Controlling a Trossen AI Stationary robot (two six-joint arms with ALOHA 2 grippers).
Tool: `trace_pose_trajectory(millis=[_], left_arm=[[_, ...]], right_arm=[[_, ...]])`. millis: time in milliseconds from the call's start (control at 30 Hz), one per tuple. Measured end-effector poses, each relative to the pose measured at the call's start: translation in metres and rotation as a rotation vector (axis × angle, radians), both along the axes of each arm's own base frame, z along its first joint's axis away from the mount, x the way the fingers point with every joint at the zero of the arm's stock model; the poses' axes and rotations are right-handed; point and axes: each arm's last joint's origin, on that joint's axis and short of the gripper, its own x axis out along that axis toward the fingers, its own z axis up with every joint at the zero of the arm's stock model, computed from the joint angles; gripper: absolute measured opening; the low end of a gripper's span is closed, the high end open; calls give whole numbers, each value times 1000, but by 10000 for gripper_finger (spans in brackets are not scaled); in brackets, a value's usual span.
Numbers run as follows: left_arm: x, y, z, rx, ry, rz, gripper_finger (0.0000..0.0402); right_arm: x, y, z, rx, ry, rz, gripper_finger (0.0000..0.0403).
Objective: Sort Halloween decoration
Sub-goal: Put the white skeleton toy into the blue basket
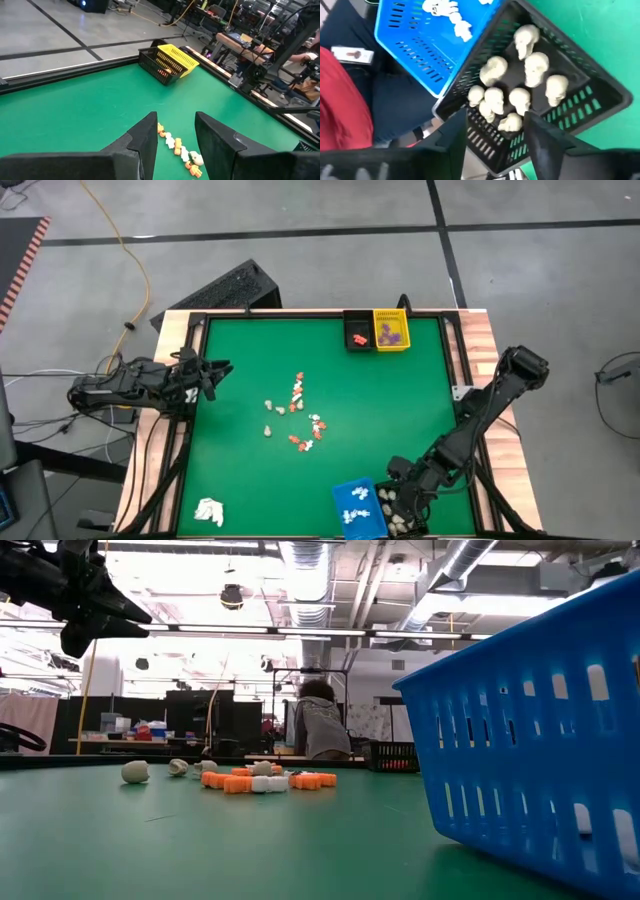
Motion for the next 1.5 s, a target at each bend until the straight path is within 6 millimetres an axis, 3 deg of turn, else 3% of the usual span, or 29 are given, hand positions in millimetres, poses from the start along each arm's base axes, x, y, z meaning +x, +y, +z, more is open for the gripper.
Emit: trace_pose_trajectory(millis=[233, 400, 667, 867, 1000, 1167, 1500], left_arm=[[0, 0, 0, 8, 5, -2, 121], [0, 0, 0, 5, 3, -3, 121], [0, 0, 0, 13, 8, -4, 121], [0, 0, 0, 15, 9, -4, 121], [0, 0, 0, 22, 13, -3, 121], [0, 0, -1, 22, 17, -4, 121], [0, 0, -1, 21, 17, -9, 121]], right_arm=[[26, -16, 6, -86, -236, 133, 190], [61, -53, 11, -275, -442, 155, 177], [101, -119, 23, -831, -671, 201, 175], [120, -155, 29, -996, -742, 186, 175], [139, -165, 10, -1022, -748, 222, 175], [165, -171, -30, -995, -745, 273, 175], [182, -187, -74, -915, -686, 277, 175]])
